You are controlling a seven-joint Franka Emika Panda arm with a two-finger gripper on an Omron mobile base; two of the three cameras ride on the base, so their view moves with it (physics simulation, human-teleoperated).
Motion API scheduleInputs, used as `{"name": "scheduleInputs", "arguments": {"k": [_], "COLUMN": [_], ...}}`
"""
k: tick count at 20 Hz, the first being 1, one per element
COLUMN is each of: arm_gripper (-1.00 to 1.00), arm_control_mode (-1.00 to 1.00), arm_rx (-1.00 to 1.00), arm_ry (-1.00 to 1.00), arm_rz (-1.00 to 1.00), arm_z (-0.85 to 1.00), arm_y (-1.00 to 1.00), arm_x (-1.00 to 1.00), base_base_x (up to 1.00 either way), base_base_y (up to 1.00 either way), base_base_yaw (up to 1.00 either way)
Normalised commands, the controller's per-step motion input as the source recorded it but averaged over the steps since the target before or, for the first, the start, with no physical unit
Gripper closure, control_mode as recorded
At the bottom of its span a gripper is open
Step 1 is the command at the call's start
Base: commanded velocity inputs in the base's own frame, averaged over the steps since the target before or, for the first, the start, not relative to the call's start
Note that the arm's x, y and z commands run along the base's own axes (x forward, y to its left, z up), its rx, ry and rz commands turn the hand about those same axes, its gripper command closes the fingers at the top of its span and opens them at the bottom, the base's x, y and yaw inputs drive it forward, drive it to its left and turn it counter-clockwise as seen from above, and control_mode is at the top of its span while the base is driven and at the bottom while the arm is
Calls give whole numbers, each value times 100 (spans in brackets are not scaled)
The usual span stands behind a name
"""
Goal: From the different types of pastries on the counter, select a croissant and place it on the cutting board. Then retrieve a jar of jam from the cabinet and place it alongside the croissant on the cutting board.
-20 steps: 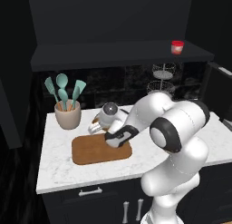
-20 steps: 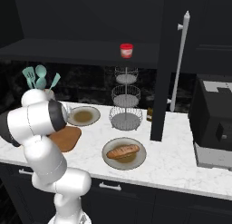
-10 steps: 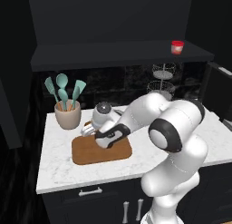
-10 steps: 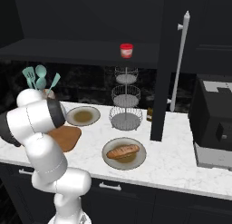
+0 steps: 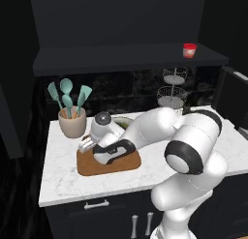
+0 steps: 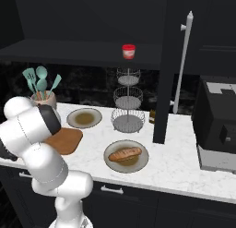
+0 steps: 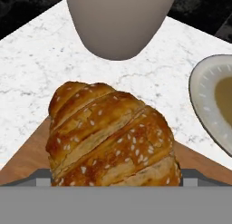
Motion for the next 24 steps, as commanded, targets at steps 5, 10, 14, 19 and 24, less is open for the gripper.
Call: {"name": "scheduleInputs", "arguments": {"k": [5, 10, 14, 19, 24], "arm_gripper": [100, 100, 100, 100, 100], "arm_control_mode": [-100, -100, -100, -100, -100], "arm_rx": [0, 0, 0, 0, 0], "arm_ry": [0, 10, 11, 9, 2], "arm_rz": [1, 2, 4, 4, 1], "arm_z": [-1, -11, -22, -16, -2], "arm_y": [4, 3, 20, 20, 5], "arm_x": [-19, 0, -1, -7, 0], "base_base_x": [0, 0, 0, 0, 0], "base_base_y": [0, 0, 0, 0, 0], "base_base_yaw": [0, 0, 0, 0, 0]}}
